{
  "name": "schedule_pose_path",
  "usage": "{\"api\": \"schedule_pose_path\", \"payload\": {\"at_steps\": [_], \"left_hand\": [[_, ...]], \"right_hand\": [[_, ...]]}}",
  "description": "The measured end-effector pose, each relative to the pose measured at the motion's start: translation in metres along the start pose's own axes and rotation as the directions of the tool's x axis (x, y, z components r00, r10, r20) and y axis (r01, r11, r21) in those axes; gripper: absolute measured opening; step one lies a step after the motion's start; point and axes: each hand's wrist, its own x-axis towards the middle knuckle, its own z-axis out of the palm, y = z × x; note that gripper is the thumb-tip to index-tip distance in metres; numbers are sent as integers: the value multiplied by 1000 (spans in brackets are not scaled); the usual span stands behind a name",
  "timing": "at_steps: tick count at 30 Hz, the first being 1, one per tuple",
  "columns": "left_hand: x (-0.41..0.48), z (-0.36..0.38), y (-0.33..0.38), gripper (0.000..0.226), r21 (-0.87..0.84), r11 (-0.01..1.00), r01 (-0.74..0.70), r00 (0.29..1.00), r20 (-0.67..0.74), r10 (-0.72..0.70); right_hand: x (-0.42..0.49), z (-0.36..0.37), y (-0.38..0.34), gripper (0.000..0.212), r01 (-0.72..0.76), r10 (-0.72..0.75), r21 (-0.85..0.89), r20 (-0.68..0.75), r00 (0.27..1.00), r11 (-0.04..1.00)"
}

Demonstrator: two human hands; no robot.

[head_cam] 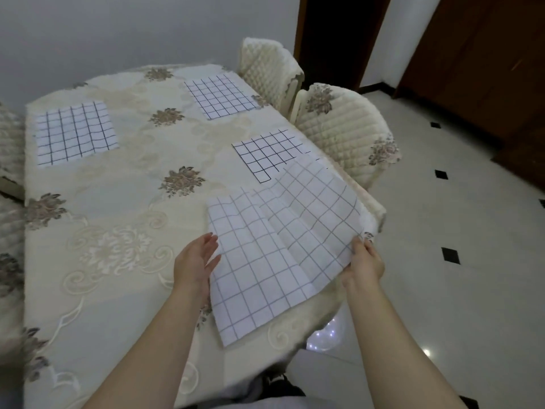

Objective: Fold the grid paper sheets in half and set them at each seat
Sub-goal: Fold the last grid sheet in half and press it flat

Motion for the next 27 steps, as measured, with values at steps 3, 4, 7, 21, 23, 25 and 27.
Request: {"api": "schedule_pose_path", "payload": {"at_steps": [3, 4, 7, 21, 23, 25, 27], "left_hand": [[-1, 3, -4, 22, 27, 1000, -6, 999, -36, 7], [-2, 6, -5, 22, 34, 999, -15, 999, -48, 17], [-4, 9, -8, 28, 106, 994, -23, 994, -107, 35], [3, -14, -19, 25, 185, 935, 301, 953, -101, -287], [2, -17, -21, 22, 227, 926, 302, 953, -68, -295], [1, -19, -21, 22, 236, 928, 287, 958, -57, -282], [2, -19, -20, 24, 229, 935, 269, 963, -63, -262]], "right_hand": [[6, -14, 2, 9, -31, 34, 42, -53, 998, 999], [8, -18, 3, 8, -46, 50, 56, -65, 997, 997], [14, -29, 5, 14, -81, 87, 75, -82, 993, 994], [16, -40, 3, 17, -151, 153, 60, -25, 988, 987], [15, -39, 0, 14, -148, 148, 46, -11, 989, 988], [15, -38, -3, 9, -156, 156, 42, 5, 988, 987], [16, -37, -6, 8, -161, 161, 39, 9, 987, 986]]}}
